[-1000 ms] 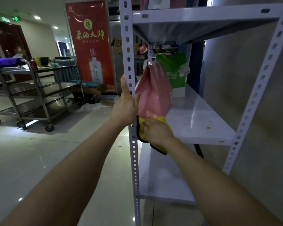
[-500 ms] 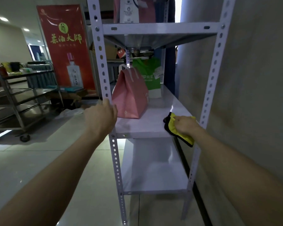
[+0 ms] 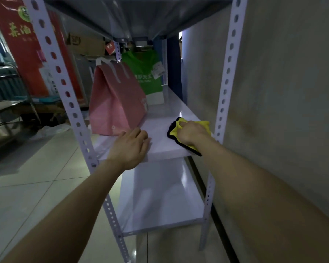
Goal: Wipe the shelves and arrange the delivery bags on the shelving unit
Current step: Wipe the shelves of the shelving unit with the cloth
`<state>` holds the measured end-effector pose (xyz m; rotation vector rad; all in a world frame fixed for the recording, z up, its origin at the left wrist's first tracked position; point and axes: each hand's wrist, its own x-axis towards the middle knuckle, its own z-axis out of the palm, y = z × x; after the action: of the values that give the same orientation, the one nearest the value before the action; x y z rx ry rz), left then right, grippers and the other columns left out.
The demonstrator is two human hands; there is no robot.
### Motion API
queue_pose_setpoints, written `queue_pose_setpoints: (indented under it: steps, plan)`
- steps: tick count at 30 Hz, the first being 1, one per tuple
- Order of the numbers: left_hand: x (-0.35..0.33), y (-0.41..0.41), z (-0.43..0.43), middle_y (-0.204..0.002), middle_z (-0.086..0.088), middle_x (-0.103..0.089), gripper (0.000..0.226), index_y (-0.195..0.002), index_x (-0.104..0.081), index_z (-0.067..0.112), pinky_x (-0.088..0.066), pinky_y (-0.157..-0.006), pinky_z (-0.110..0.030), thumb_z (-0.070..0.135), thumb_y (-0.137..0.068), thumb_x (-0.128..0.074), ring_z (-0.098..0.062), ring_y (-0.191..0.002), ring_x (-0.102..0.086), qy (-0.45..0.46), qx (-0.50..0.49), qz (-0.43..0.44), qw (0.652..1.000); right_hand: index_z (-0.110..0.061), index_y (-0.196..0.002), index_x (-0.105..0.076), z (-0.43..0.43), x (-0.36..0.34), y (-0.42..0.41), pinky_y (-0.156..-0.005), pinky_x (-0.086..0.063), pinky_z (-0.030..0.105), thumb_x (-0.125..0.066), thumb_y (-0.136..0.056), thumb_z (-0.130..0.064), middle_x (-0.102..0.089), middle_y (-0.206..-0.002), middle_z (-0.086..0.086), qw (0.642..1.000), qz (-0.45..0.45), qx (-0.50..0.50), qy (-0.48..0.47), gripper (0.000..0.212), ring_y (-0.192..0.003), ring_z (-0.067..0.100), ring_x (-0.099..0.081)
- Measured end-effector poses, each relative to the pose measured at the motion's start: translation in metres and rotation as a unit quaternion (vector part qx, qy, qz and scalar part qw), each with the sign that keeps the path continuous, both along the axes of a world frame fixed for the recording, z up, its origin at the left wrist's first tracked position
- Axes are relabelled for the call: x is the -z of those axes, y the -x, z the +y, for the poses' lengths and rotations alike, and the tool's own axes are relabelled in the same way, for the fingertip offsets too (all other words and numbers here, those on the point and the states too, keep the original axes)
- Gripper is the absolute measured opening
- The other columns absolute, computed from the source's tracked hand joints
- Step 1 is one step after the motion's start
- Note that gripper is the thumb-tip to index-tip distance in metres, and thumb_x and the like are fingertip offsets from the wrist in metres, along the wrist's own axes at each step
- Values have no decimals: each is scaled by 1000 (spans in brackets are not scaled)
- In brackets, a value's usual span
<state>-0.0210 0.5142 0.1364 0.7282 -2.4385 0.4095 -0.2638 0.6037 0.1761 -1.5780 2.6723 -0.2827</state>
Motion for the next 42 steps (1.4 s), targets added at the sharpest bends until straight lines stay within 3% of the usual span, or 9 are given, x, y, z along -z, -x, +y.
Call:
queue_pose_setpoints:
  steps: [6, 12, 18, 27, 30, 33, 38, 40, 42]
  plan:
    - [3, -2, 4, -99, -3, -55, 28, -103, -57, 16, -38, -81, -45, 34, -108, -37, -29, -88, -50, 0, -5, 1, 1000, -24, -165, -24, -89, -3, 45, -121, -28, 54, -24, -95, -51, -41, -163, 9, 999, 4, 4, -40, 75, -145, 36, -44]
    - [0, -3, 8, -100, -3, -56, 29, -104, -57, 15, -37, -82, -45, 33, -107, -34, -30, -90, -48, 4, -8, -9, 1000, -26, -165, -23, -135, -6, 64, -121, -24, 57, -31, -99, -50, -38, -164, 9, 999, 3, 9, -44, 71, -147, 37, -41]
    - [-1, -4, 9, -101, -3, -57, 30, -106, -56, 16, -39, -84, -46, 34, -107, -33, -30, -90, -49, -12, -10, -5, 1000, -24, -165, -24, -94, -8, 42, -118, -26, 50, -23, -101, -58, -46, -159, 6, 999, 7, 27, -37, 72, -141, 34, -48]
    - [-7, -3, 11, -106, -4, -59, 41, -110, -59, 17, -42, -88, -48, 44, -104, -29, -33, -98, -57, -77, -23, -8, 997, -19, -160, -37, 23, -2, -11, -119, -33, 44, -35, -108, -38, -47, -156, 15, 1000, -7, -18, 18, 55, -138, 35, -48]
    - [-17, -12, 25, -114, -5, -63, 34, -119, -64, 15, -45, -93, -47, 40, -106, -46, -33, -103, -60, -102, -4, 69, 992, -17, -143, -54, 44, 10, -22, -109, -38, 41, -37, -106, -33, -59, -141, 14, 997, 34, -40, 51, 44, -125, 34, -55]
    - [-33, -37, 45, -109, -7, -61, 13, -113, -67, 10, -48, -83, -43, 15, -104, -59, -31, -96, -58, -57, 14, 189, 980, -14, -125, -65, 59, 21, -36, -98, -41, 39, -44, -103, -28, -67, -124, 12, 989, 49, -68, 125, 33, -112, 32, -59]
    - [-50, -96, 53, -116, -15, -56, 21, -121, -60, 6, -46, -90, -44, 13, -102, -61, -31, -107, -52, 77, -81, 327, 938, -18, -132, -66, 52, 30, -75, -98, -45, 40, -46, -101, -26, -68, -126, 11, 978, 68, -118, 156, 38, -114, 34, -61]
    - [-57, -111, 42, -129, -16, -52, 37, -136, -52, 5, -44, -100, -45, 23, -106, -60, -33, -119, -52, 39, -118, 400, 908, -20, -131, -66, 42, 32, -99, -96, -43, 40, -43, -99, -29, -67, -124, 11, 974, 66, -148, 157, 41, -113, 34, -60]
    - [-62, -119, 29, -138, -10, -49, 51, -151, -39, 7, -45, -106, -45, 35, -111, -53, -29, -127, -52, -82, -116, 433, 890, -20, -128, -67, 30, 34, -124, -95, -41, 41, -40, -97, -30, -66, -122, 11, 970, 68, -171, 159, 42, -111, 35, -61]
